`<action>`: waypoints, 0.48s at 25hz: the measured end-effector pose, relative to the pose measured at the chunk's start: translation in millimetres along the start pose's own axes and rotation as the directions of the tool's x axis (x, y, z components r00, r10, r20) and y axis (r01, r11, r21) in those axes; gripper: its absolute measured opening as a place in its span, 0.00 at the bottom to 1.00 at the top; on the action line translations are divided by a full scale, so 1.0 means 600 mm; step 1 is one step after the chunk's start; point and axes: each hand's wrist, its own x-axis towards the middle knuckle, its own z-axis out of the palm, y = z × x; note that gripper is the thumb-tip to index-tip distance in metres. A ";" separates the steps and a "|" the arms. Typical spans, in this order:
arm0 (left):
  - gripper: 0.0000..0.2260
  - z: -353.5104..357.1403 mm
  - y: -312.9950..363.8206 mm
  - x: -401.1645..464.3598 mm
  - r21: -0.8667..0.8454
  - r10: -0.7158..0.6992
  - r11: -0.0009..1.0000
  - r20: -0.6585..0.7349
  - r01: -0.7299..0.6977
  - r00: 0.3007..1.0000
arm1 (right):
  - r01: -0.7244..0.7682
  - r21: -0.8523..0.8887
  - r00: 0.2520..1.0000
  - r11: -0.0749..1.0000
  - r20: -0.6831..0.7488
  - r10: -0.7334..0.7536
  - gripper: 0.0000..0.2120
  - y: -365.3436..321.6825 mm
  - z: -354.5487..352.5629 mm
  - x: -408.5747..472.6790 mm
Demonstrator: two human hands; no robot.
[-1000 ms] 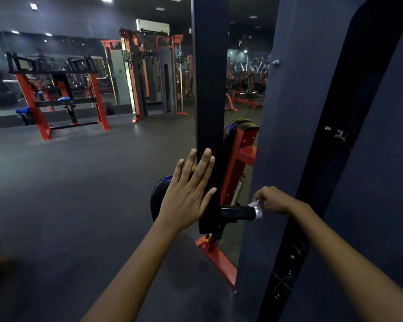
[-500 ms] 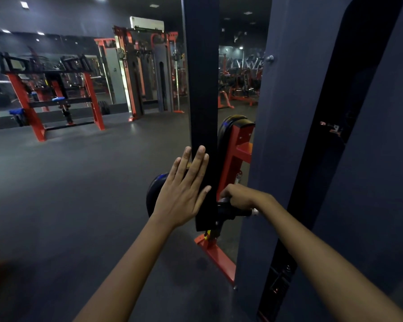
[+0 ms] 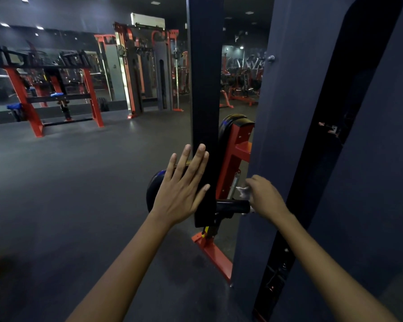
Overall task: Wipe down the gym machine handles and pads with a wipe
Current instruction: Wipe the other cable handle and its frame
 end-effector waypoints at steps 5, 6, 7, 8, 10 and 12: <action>0.33 0.001 0.004 -0.002 -0.038 -0.022 0.999 0.012 0.023 1.000 | 0.268 0.020 0.885 0.963 -0.401 -0.238 0.15 -0.083 0.092 -0.108; 0.33 0.000 0.004 -0.003 -0.049 -0.026 0.998 0.018 0.027 0.999 | 0.301 -0.010 0.882 0.953 -0.376 -0.283 0.16 -0.098 0.112 -0.116; 0.33 -0.002 0.004 -0.004 -0.060 -0.028 0.998 0.026 0.030 0.999 | 0.315 -0.029 0.886 0.949 -0.349 -0.305 0.16 -0.103 0.127 -0.119; 0.33 -0.003 0.005 -0.004 -0.069 -0.031 0.997 0.031 0.033 0.999 | 0.319 -0.045 0.887 0.947 -0.337 -0.315 0.14 -0.100 0.136 -0.119; 0.34 -0.006 0.005 -0.005 -0.077 -0.030 0.997 0.034 0.032 0.999 | 0.305 -0.083 0.884 0.949 -0.345 -0.314 0.12 -0.076 0.137 -0.120; 0.34 -0.008 0.005 -0.005 -0.089 -0.028 0.996 0.032 0.030 0.999 | 0.276 -0.107 0.879 0.955 -0.373 -0.296 0.11 -0.047 0.124 -0.125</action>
